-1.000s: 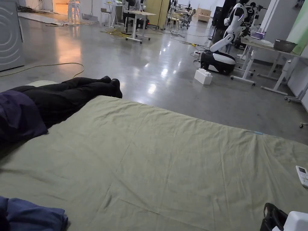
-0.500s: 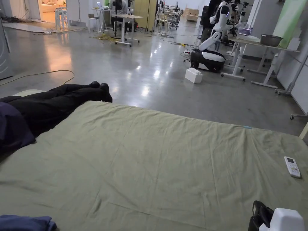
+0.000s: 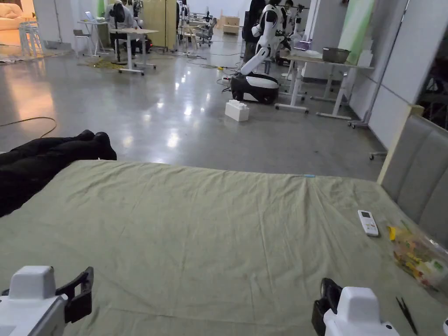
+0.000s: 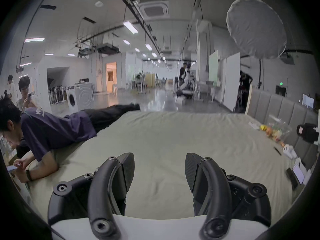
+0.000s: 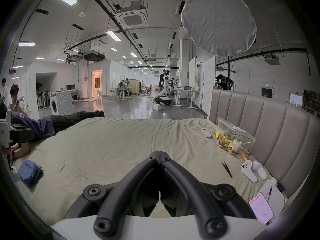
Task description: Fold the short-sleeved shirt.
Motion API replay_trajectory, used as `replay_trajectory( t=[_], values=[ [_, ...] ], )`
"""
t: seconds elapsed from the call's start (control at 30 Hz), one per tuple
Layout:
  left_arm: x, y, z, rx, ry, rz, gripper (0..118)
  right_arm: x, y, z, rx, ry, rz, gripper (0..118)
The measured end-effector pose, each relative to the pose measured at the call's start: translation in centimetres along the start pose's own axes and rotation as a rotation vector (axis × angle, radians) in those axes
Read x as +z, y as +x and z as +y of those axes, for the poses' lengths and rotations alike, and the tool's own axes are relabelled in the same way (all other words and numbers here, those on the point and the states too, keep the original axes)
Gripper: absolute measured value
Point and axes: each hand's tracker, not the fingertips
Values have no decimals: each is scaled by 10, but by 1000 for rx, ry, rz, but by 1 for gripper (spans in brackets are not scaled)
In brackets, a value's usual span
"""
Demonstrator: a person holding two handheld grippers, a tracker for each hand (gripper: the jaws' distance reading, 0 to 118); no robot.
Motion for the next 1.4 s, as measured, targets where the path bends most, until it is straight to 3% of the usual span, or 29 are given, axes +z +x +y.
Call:
replay_trajectory(
  t=[0.1,0.2,0.33,1.3,1.37,1.4],
  values=[
    [5,29,5,-13,54,-1,54,2,0,1,15,28,-10,1],
    [6,47,11,-24,81,-22,25,2,0,1,21,54,-21,1],
    [10,67,16,-22,109,-46,8,1,-2,2,4,74,-31,1],
    [15,78,10,-9,76,-23,4,-6,-11,6,-4,114,-30,1],
    [14,79,9,-11,73,-17,7,-8,-12,5,-2,103,-23,7],
    [14,80,8,-14,73,-10,14,-9,-13,3,3,100,-25,19]
  ],
)
